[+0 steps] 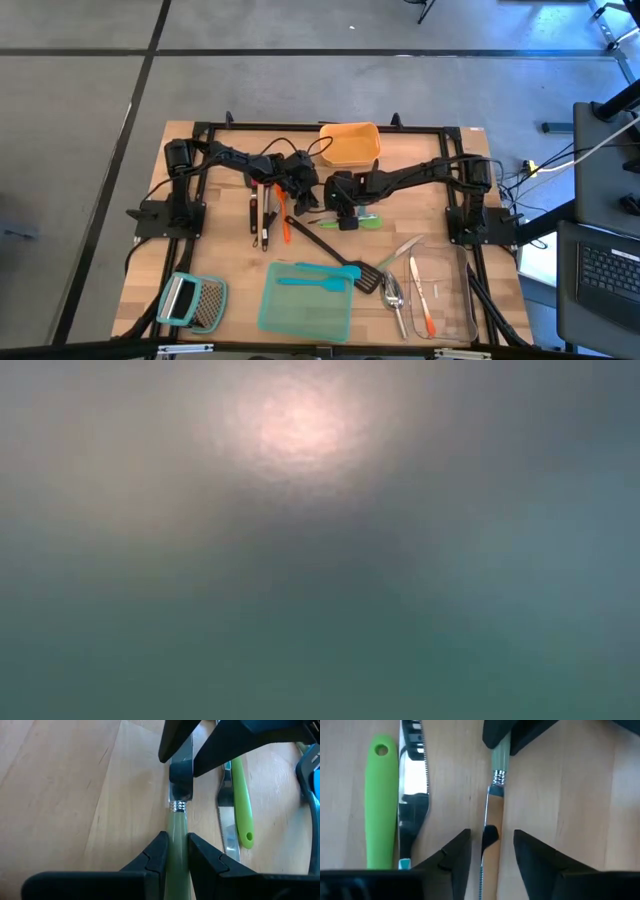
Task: Pick & Place Kitchen Items
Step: Put the green table knife into the transparent bin
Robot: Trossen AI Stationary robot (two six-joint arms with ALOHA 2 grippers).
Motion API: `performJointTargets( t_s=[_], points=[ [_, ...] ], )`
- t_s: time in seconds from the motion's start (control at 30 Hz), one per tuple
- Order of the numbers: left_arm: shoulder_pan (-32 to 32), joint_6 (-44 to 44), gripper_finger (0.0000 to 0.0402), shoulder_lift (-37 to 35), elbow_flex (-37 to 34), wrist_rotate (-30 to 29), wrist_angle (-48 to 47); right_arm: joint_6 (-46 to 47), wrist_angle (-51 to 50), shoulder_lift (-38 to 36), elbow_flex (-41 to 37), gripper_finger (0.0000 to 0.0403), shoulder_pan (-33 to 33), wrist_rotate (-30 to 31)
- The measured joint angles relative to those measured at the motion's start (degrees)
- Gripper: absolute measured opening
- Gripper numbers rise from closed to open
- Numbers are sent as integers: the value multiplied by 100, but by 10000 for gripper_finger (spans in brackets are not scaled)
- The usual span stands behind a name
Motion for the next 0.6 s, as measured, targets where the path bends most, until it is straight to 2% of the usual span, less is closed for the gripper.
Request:
performJointTargets(
  t_s=[0.1,0.3,0.5,0.6],
  points=[
    [0,0,52,0,0,6,18,62,-9,4,0,112,-11,-189],
    [-14,-7,55,2,2,71,26,107,-3,13,2,15,-44,-194],
    [-23,154,52,-14,0,52,129,521,-131,11,15,4,-192,-549],
    [-104,527,51,-61,-2,-140,123,539,-159,11,15,3,-208,-576]
  ],
)
